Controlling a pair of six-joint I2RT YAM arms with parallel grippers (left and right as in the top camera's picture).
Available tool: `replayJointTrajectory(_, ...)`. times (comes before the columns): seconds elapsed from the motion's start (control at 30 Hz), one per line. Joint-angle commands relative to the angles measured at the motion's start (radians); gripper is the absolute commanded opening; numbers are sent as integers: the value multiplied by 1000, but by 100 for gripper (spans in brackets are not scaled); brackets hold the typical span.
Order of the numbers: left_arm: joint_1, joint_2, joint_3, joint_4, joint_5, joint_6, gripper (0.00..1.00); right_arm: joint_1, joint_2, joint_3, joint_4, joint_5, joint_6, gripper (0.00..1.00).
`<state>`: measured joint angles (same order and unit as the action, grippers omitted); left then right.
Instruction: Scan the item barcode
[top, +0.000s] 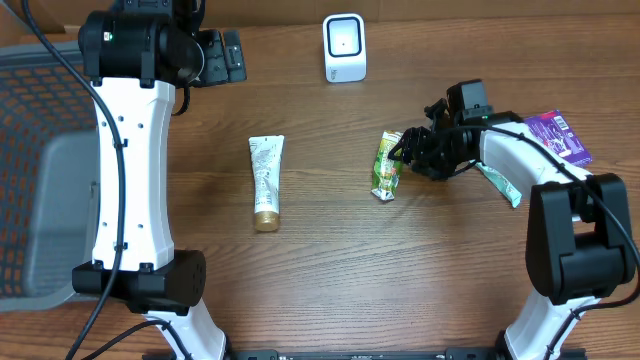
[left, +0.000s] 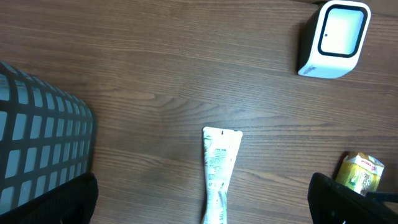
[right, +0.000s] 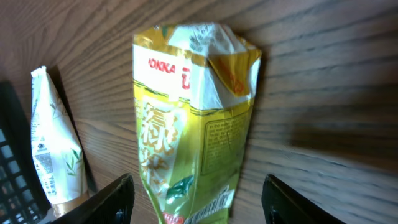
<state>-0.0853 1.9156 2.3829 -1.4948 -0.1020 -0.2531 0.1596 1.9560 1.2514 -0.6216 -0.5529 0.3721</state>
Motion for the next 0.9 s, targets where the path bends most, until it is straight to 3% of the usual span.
replayJointTrajectory(0.0,-6,5,4,4,-2,2,100,3,43,-16,37,-56,26,66)
replayJointTrajectory(0.1,-7,5,4,4,-2,2,100,3,84,-16,64,-63,32,66)
replayJointTrajectory(0.2,-7,5,4,4,-2,2,100,3,104,-16,89,-71,37,58)
replayJointTrajectory(0.33,-7,5,4,4,-2,2,100,4,106,-16,111,-71,29,37)
replayJointTrajectory(0.4,-7,5,4,4,-2,2,99,4,104,-13,111,-71,20,21)
replayJointTrajectory(0.57,-7,5,4,4,-2,2,100,4,46,4,45,-35,0,19)
replayJointTrajectory(0.7,-7,5,4,4,-2,2,100,27,-34,81,-124,194,-11,19)
replayJointTrajectory(0.87,-7,5,4,4,-2,2,100,157,-78,237,-371,684,-5,20)
